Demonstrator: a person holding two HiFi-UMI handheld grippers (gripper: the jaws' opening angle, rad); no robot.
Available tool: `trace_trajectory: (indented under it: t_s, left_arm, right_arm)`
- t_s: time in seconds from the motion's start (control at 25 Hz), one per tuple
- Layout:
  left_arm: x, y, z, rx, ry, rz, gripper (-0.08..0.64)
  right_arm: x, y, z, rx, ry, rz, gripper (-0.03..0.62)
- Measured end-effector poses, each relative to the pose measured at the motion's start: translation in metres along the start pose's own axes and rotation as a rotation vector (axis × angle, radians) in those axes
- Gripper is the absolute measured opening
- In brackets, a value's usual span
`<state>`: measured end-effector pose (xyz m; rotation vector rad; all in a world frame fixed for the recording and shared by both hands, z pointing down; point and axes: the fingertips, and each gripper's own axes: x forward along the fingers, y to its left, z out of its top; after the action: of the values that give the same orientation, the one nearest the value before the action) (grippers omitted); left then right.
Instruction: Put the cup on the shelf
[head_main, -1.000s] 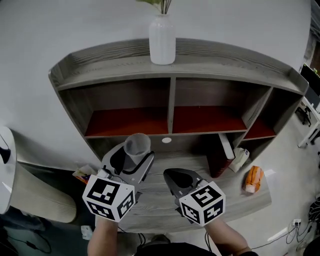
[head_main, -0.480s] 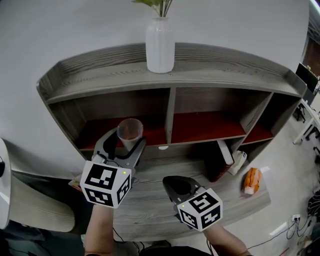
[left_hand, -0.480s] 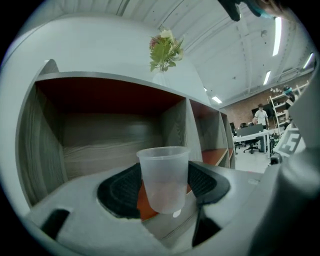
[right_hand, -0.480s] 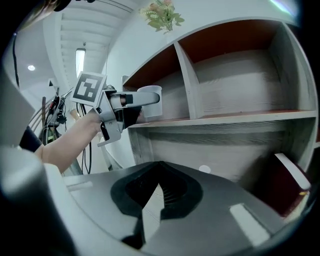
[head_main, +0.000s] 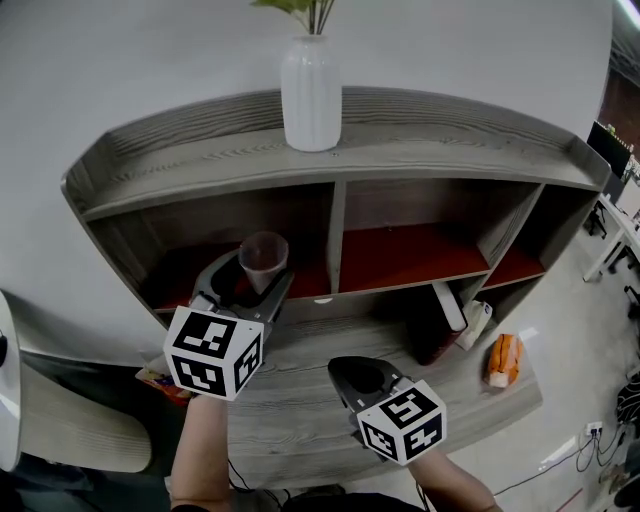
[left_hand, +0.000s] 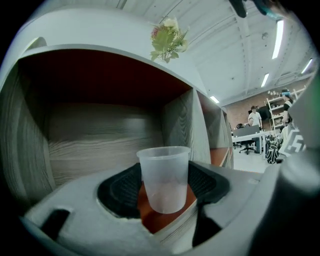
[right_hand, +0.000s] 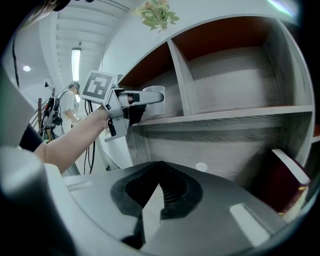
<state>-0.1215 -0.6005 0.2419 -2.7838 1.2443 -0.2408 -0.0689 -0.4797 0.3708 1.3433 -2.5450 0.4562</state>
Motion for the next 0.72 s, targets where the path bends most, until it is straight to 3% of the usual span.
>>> trace_trajectory:
  t_s: [0.12,0.4,0.72]
  left_arm:
    - [0.004,0.001,0.000,-0.018,0.017,-0.010,0.288]
    - [0.012,0.000,-0.010,0.063,0.121,-0.006,0.298]
    - [0.013,0.000,-0.015,0.107,0.157,0.006,0.304]
  right_arm:
    - [0.001,0.000,0.002,0.009,-0.006,0.005,0.000]
    - [0.003,-0.001,0.003,0.015,-0.010,-0.001,0.000]
    - [0.000,-0.003,0.005,0.019,-0.024,-0.008,0.000]
